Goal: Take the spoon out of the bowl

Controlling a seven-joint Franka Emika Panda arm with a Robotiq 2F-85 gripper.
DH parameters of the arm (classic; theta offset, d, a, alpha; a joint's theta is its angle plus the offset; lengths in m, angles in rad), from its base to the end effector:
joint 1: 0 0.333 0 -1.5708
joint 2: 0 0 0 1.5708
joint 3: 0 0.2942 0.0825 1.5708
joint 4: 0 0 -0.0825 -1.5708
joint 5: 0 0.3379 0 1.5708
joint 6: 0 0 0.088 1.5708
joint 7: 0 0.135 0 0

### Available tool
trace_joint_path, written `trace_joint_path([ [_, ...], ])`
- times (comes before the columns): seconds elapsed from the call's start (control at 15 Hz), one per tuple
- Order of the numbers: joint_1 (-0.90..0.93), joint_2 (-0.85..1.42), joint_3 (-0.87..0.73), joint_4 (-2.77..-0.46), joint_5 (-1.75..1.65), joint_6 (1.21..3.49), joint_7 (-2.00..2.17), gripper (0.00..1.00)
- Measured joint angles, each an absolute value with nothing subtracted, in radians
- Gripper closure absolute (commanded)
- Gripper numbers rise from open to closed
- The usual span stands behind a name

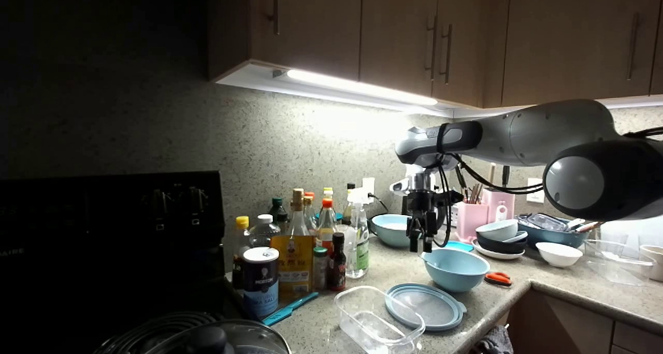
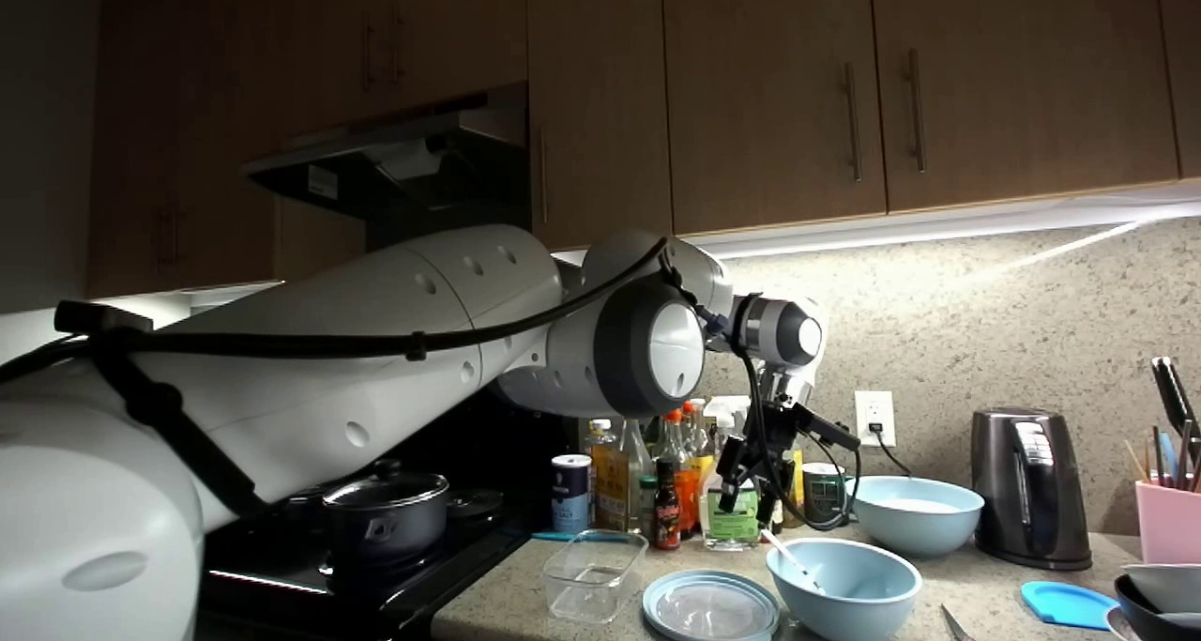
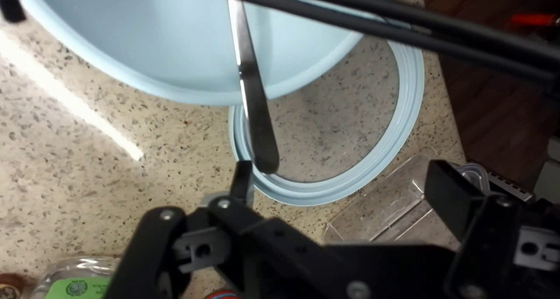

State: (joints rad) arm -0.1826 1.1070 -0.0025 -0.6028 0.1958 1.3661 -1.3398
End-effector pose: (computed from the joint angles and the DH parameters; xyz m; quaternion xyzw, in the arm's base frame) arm 0.6777 -0.0964 0.2717 -0.8197 -0.5383 0.0565 0.1874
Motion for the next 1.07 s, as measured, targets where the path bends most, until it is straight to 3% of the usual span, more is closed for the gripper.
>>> trace_joint_path([
  [1.07, -0.211, 1.153, -0.008, -0.602, 0.196, 1.366, -1.316, 0.00],
])
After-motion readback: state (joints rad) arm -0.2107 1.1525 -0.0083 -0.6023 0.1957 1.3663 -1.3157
